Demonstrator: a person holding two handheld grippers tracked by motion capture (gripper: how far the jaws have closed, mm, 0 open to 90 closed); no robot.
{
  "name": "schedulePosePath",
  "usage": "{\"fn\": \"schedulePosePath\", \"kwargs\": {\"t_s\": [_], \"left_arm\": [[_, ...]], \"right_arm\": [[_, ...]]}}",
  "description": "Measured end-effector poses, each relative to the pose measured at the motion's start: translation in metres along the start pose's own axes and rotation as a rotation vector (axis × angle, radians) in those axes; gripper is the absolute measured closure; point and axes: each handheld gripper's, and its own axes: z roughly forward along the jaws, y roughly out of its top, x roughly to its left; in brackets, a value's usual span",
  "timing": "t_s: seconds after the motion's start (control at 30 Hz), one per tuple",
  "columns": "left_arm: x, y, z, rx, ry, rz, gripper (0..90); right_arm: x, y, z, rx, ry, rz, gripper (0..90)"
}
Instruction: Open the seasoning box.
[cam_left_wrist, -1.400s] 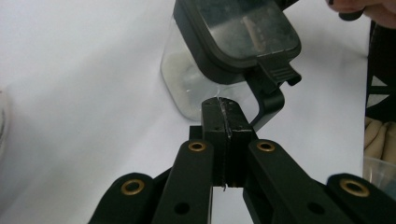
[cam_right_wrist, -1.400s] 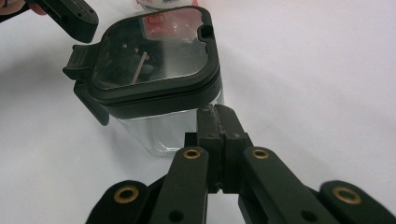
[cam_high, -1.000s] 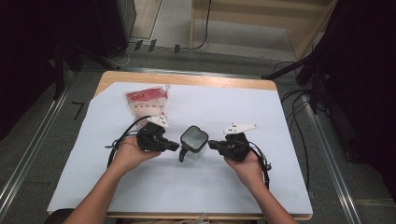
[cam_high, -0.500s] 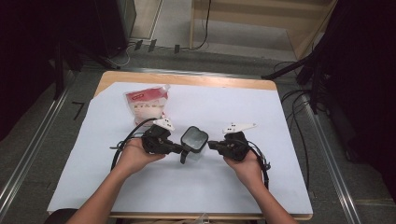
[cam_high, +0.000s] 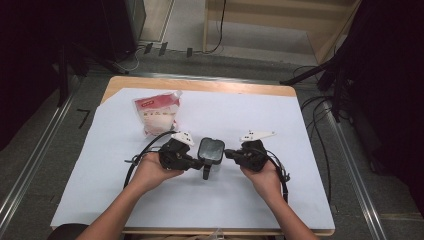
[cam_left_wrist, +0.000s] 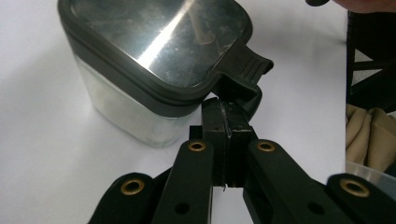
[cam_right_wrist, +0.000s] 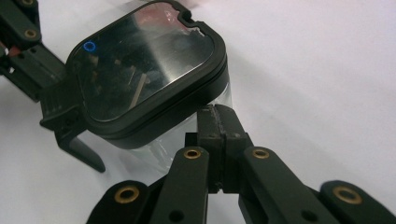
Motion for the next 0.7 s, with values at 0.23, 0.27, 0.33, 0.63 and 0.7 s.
{"fn": "schedulePosePath", "kwargs": {"t_s": [0.23,0.27,0.33,0.63,0.7], "left_arm": [[-0.013,0.005,0.010,-0.028,0.015,0.018,90.0],[-0.014,0.005,0.010,-0.030,0.015,0.016,90.0],[-0.015,0.006,0.012,-0.034,0.003,0.012,90.0],[-0.020,0.010,0.020,-0.049,-0.006,0.012,90.0],[-0.021,0.011,0.022,-0.060,-0.013,0.012,90.0]], "right_arm": [[-0.002,0.000,-0.005,-0.019,-0.005,0.015,90.0],[-0.003,0.000,-0.005,-0.022,-0.005,0.015,90.0],[-0.003,0.000,-0.006,-0.026,-0.008,0.020,90.0],[-0.006,0.001,-0.006,-0.029,-0.017,0.019,90.0],[-0.005,0.001,-0.008,-0.034,-0.024,0.017,90.0]]}}
